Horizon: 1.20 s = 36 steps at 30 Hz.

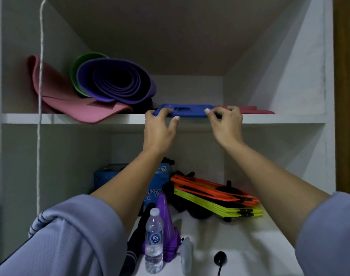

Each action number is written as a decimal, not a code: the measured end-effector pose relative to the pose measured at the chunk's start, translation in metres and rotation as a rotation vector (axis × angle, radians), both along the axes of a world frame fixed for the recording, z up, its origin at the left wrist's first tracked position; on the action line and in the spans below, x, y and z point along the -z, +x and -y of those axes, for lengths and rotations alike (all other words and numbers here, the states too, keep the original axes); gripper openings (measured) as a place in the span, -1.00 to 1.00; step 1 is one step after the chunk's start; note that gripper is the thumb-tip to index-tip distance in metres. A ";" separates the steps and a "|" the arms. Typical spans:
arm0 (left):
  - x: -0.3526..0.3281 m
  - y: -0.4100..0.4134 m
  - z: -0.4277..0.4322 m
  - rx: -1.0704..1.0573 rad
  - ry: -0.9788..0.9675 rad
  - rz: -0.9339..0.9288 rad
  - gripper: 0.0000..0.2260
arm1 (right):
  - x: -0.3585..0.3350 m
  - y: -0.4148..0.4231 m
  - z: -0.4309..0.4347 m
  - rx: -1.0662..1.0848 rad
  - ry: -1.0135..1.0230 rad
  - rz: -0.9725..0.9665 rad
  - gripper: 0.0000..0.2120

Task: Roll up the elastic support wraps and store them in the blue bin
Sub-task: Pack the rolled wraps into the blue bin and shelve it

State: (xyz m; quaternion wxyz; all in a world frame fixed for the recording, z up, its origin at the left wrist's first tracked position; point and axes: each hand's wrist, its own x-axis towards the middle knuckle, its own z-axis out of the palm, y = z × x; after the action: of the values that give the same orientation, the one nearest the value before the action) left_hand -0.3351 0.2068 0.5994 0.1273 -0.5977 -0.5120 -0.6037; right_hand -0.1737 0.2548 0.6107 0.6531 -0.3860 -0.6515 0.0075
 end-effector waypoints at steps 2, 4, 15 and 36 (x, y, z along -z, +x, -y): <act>0.008 0.003 0.009 0.031 0.049 0.060 -0.77 | 0.006 0.002 0.009 0.000 -0.009 -0.036 -0.72; 0.017 0.006 0.020 0.042 0.073 0.118 -0.81 | 0.015 0.005 0.016 -0.008 -0.041 -0.060 -0.70; 0.143 -0.026 0.084 0.160 -0.204 0.317 -0.21 | 0.133 0.042 0.073 -0.265 -0.409 -0.140 -0.19; 0.484 -0.021 0.192 0.004 -1.080 0.188 -0.49 | 0.505 0.062 0.198 -0.238 -0.826 0.148 -0.39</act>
State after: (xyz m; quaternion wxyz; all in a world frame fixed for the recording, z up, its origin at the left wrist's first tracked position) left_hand -0.3558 0.0144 0.1150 -0.2452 -0.5225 -0.7571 -0.3061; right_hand -0.1116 0.0568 0.1059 0.3901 -0.5365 -0.6788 0.3151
